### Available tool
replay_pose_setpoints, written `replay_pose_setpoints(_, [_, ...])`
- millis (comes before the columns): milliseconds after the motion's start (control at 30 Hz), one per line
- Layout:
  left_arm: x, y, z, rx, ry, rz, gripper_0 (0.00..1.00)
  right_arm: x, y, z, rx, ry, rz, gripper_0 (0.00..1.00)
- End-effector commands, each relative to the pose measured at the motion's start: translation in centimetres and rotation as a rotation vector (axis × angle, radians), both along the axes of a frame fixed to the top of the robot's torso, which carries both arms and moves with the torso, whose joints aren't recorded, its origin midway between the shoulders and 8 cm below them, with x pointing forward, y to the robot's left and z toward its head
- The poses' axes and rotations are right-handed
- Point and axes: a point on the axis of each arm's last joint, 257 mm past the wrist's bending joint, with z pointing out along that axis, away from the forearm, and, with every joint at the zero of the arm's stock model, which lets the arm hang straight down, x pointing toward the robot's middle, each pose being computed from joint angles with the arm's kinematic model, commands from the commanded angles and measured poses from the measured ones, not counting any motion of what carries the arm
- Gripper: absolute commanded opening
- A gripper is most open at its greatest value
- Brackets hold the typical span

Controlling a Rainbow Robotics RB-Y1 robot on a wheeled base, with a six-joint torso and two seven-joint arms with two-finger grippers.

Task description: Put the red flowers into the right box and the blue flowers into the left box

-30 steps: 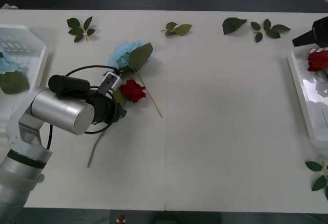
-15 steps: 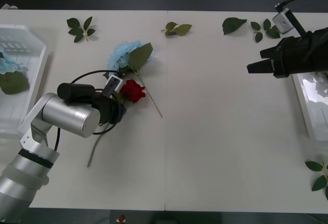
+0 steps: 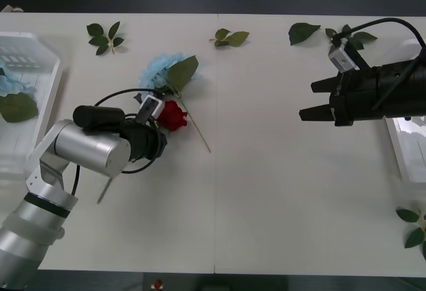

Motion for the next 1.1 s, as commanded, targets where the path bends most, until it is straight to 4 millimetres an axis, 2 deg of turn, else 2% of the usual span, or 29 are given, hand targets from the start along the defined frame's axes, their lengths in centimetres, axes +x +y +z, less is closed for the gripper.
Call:
replay_pose_setpoints(33, [-0.3,1.6,4.5,-0.041,-0.067,-0.026,0.00,0.5,1.3,4.5,-0.007,-0.147,0.075,0.86])
replay_pose_setpoints(133, [-1.9,2.1,6.4,-0.081,-0.056,-0.040,0.00,0.1,1.3,5.2,-0.007,-0.151,0.112,0.86])
replay_pose_setpoints(300, [-5.6,1.9,11.3,-0.207,-0.046,-0.083,0.00,-0.2,-0.7,5.8,0.005,-0.079,0.138,0.86])
replay_pose_setpoints(367, [-7.0,0.9,13.3,-0.329,-0.020,-0.110,0.00,-0.4,-1.4,5.8,0.004,-0.056,0.148,0.86])
replay_pose_setpoints(533, [-8.8,-1.0,17.6,-0.566,0.000,-0.184,0.00,-0.9,-2.0,5.3,-0.006,-0.026,0.164,0.86])
replay_pose_setpoints(700, [-9.5,-3.7,21.6,-0.752,-0.030,-0.242,0.00,-0.9,-1.9,5.5,0.003,-0.027,0.164,0.86])
replay_pose_setpoints(900, [-9.5,-7.4,25.1,-0.975,-0.052,-0.275,0.00,-1.2,-1.7,5.6,0.015,-0.018,0.169,0.86])
replay_pose_setpoints(1033, [-9.0,-10.4,27.5,-1.121,-0.079,-0.282,0.00,-2.3,-0.2,5.1,0.070,0.018,0.195,0.86])
replay_pose_setpoints(1100, [-8.6,-11.4,28.0,-1.154,-0.088,-0.282,0.00,-2.7,0.1,4.5,0.098,0.041,0.194,0.86])
